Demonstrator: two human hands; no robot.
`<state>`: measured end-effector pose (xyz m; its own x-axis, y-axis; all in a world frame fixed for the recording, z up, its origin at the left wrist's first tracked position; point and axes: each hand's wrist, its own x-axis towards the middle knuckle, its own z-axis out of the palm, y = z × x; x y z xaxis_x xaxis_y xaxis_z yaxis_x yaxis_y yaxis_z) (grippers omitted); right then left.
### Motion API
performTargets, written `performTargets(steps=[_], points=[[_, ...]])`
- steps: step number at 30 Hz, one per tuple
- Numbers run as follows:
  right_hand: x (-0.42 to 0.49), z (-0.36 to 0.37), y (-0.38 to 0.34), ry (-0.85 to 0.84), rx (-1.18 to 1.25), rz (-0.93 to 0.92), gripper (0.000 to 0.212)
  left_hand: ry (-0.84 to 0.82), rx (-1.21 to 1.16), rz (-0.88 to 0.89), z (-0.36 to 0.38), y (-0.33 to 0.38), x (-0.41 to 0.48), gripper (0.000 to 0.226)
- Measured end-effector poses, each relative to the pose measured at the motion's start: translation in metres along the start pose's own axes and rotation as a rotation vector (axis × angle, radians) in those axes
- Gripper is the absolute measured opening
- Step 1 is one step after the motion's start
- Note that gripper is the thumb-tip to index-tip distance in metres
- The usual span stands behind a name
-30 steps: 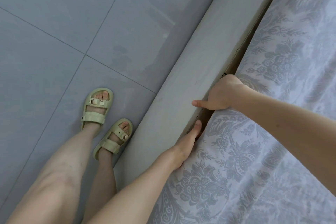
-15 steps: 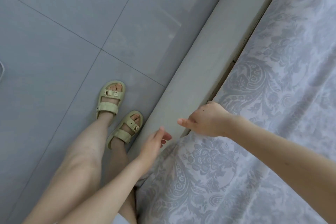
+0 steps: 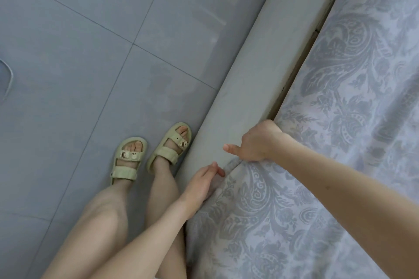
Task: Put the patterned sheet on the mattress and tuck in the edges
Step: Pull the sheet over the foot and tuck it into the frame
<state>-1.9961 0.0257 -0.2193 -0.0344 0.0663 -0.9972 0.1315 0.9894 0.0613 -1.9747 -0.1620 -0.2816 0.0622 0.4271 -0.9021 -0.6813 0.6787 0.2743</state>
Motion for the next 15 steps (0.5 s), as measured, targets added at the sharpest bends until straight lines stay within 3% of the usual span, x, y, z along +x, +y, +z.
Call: performTargets(steps=[4,10,15], points=[[0.002,-0.002,-0.009,-0.131,0.006,0.084,0.089,-0.060,-0.001,-0.021,-0.008,-0.017,-0.026,0.037],[0.002,-0.001,-0.020,-0.298,0.161,0.123,0.087,-0.211,-0.128,-0.029,-0.011,-0.026,-0.047,0.048],[-0.022,-0.005,-0.021,-0.359,0.330,0.115,0.081,-0.256,-0.182,0.088,0.003,-0.040,-0.065,0.049]])
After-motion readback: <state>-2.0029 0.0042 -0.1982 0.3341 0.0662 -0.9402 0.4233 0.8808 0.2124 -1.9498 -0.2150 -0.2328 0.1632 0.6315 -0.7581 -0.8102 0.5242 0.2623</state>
